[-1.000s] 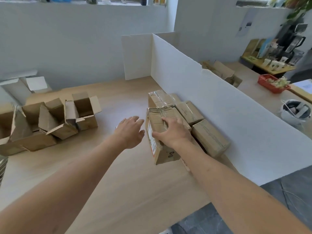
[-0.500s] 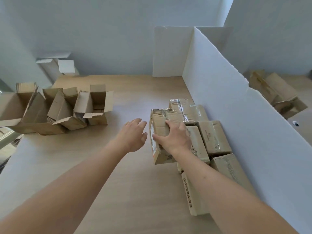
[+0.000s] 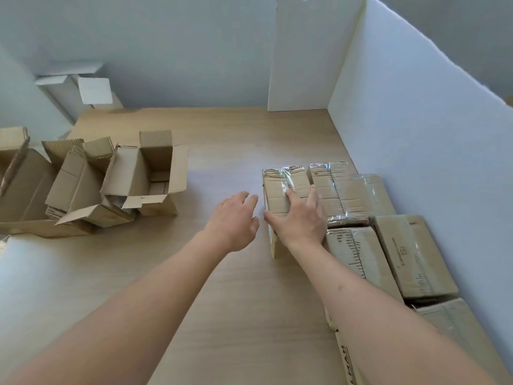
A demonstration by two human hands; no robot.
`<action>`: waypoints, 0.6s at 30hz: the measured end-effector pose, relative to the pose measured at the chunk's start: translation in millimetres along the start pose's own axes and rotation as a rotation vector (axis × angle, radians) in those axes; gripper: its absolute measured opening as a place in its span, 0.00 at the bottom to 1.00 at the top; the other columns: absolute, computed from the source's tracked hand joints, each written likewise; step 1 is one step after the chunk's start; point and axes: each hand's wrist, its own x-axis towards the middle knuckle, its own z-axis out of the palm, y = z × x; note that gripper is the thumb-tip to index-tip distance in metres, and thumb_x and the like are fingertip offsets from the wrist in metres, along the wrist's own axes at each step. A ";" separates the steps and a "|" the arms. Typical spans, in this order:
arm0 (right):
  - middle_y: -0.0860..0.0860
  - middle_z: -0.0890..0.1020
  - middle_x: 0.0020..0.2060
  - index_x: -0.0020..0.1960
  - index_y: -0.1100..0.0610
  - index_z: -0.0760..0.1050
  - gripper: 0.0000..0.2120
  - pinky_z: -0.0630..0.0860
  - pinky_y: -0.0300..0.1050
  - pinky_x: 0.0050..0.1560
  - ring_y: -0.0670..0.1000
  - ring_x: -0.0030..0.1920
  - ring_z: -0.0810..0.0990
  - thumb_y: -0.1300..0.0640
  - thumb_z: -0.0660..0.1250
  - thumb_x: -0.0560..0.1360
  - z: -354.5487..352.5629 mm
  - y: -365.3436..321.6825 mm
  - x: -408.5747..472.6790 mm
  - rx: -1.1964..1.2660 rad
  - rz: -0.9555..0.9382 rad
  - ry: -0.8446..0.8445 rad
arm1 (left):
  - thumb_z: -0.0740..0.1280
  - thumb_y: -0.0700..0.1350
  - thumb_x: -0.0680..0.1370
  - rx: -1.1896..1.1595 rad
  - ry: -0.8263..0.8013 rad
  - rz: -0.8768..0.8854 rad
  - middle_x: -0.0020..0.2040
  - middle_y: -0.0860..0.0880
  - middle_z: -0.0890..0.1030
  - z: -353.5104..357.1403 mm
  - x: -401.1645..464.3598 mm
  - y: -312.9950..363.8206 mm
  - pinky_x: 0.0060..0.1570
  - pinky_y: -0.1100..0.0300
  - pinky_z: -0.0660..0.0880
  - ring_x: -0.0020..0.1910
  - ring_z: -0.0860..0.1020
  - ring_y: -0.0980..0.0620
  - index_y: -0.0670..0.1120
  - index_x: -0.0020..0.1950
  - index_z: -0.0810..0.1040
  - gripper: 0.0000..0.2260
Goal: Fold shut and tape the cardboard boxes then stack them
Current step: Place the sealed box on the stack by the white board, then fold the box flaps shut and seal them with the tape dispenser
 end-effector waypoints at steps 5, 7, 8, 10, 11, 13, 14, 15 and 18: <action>0.60 0.58 0.80 0.74 0.43 0.69 0.39 0.59 0.56 0.78 0.62 0.80 0.56 0.27 0.67 0.69 19.5 3.3 20.1 -0.051 0.030 0.001 | 0.59 0.50 0.84 -0.027 -0.009 0.007 0.77 0.43 0.66 7.8 15.9 -7.5 0.72 0.48 0.65 0.73 0.67 0.41 0.44 0.77 0.65 0.22; 0.61 0.54 0.81 0.76 0.44 0.67 0.38 0.53 0.55 0.80 0.61 0.81 0.52 0.27 0.65 0.72 25.9 5.9 24.6 -0.083 0.043 -0.034 | 0.59 0.50 0.84 -0.034 -0.021 0.012 0.77 0.42 0.66 10.6 19.2 -10.4 0.72 0.48 0.64 0.73 0.67 0.41 0.44 0.77 0.66 0.22; 0.62 0.53 0.81 0.77 0.45 0.65 0.38 0.51 0.55 0.81 0.61 0.82 0.51 0.27 0.63 0.73 28.5 6.9 26.1 -0.098 0.043 -0.045 | 0.60 0.50 0.84 -0.035 -0.023 0.016 0.77 0.42 0.65 11.8 20.5 -11.9 0.72 0.48 0.64 0.74 0.67 0.41 0.44 0.77 0.65 0.23; 0.63 0.51 0.81 0.79 0.46 0.63 0.39 0.48 0.54 0.81 0.61 0.82 0.49 0.26 0.60 0.75 31.3 7.2 28.7 -0.126 0.034 -0.056 | 0.60 0.50 0.84 -0.035 -0.019 0.021 0.78 0.42 0.64 12.4 23.0 -15.6 0.73 0.48 0.63 0.75 0.66 0.41 0.44 0.77 0.65 0.23; 0.63 0.51 0.81 0.79 0.47 0.62 0.40 0.48 0.55 0.81 0.61 0.82 0.49 0.25 0.58 0.75 31.4 6.7 29.3 -0.132 0.031 -0.061 | 0.60 0.50 0.84 -0.035 -0.018 0.022 0.78 0.42 0.64 12.1 23.7 -17.6 0.73 0.48 0.63 0.75 0.65 0.41 0.44 0.77 0.65 0.23; 0.64 0.51 0.81 0.79 0.48 0.61 0.40 0.47 0.56 0.81 0.61 0.82 0.49 0.25 0.57 0.76 29.1 4.8 29.4 -0.131 0.028 -0.069 | 0.60 0.50 0.84 -0.032 -0.020 0.021 0.79 0.41 0.64 11.1 22.6 -22.0 0.74 0.48 0.62 0.76 0.64 0.41 0.44 0.78 0.65 0.23; 0.64 0.52 0.81 0.79 0.49 0.61 0.40 0.47 0.56 0.81 0.61 0.82 0.50 0.26 0.56 0.76 27.0 3.3 29.1 -0.135 0.026 -0.073 | 0.60 0.50 0.84 -0.030 -0.019 0.019 0.79 0.41 0.64 9.9 21.2 -24.4 0.74 0.48 0.62 0.76 0.64 0.41 0.44 0.78 0.64 0.23; 0.64 0.53 0.81 0.79 0.50 0.61 0.39 0.48 0.56 0.81 0.61 0.82 0.50 0.27 0.56 0.77 24.8 0.9 28.3 -0.141 0.020 -0.074 | 0.60 0.50 0.84 -0.028 -0.014 0.018 0.79 0.41 0.64 8.1 19.5 -27.2 0.74 0.48 0.62 0.76 0.64 0.41 0.44 0.78 0.64 0.24; 0.62 0.58 0.80 0.78 0.52 0.64 0.34 0.52 0.57 0.80 0.61 0.81 0.53 0.34 0.60 0.79 16.3 -15.3 23.7 -0.108 -0.045 -0.058 | 0.60 0.50 0.84 -0.022 0.021 0.006 0.79 0.42 0.64 -0.5 10.1 -39.6 0.74 0.48 0.61 0.76 0.64 0.41 0.44 0.79 0.64 0.24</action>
